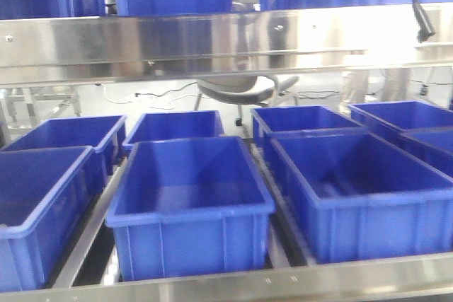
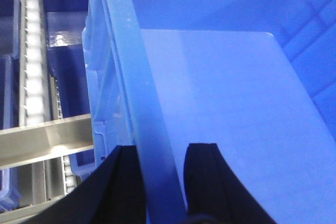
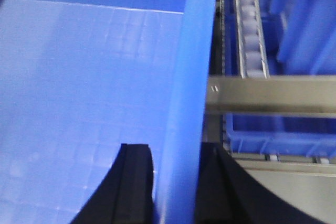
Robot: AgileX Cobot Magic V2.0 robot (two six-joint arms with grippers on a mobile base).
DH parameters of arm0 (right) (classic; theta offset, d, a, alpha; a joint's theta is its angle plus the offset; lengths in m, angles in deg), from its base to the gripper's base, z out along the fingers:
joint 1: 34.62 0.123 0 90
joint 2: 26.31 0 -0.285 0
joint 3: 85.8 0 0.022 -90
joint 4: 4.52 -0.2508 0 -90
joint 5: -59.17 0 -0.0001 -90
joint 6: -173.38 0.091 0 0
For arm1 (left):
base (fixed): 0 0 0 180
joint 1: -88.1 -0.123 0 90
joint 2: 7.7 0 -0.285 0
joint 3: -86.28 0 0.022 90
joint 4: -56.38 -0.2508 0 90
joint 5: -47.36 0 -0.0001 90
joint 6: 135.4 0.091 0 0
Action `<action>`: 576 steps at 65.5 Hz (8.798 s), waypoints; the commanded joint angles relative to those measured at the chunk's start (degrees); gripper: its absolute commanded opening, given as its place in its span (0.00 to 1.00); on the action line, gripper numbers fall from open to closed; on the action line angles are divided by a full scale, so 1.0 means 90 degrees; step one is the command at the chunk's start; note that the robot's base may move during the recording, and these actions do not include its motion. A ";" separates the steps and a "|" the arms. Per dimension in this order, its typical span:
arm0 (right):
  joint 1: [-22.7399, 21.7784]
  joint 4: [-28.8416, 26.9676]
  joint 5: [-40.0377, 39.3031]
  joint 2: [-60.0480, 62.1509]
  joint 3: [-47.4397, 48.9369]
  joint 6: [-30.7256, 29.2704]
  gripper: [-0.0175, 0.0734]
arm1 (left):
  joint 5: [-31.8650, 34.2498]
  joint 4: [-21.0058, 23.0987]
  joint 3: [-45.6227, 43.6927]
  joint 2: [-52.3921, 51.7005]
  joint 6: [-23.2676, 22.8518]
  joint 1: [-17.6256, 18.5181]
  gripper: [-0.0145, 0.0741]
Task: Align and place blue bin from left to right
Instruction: 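Lift the blue bin clear and drive the base away from the rack, then carry the blue bin in both grippers while driving past the standing person, then turn and drive the base toward another conveyor rack holding the bin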
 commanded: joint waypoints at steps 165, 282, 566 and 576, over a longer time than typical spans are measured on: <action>0.0112 -0.0552 -0.0818 0.0120 0.0087 -0.0151 0.12 | 0.0554 0.0860 -0.0112 -0.0126 0.0120 0.0161 0.04; 0.0112 -0.0552 -0.0818 0.0120 0.0087 -0.0151 0.12 | 0.0564 0.0860 -0.0112 -0.0126 0.0120 0.0161 0.04; 0.0112 -0.0552 -0.0963 0.0079 0.0087 -0.0151 0.12 | 0.3172 0.0860 -0.0112 -0.0126 0.0120 0.0161 0.04; 0.0112 -0.0552 -0.0963 0.0079 0.0087 -0.0151 0.12 | 0.3172 0.0860 -0.0112 -0.0126 0.0120 0.0161 0.04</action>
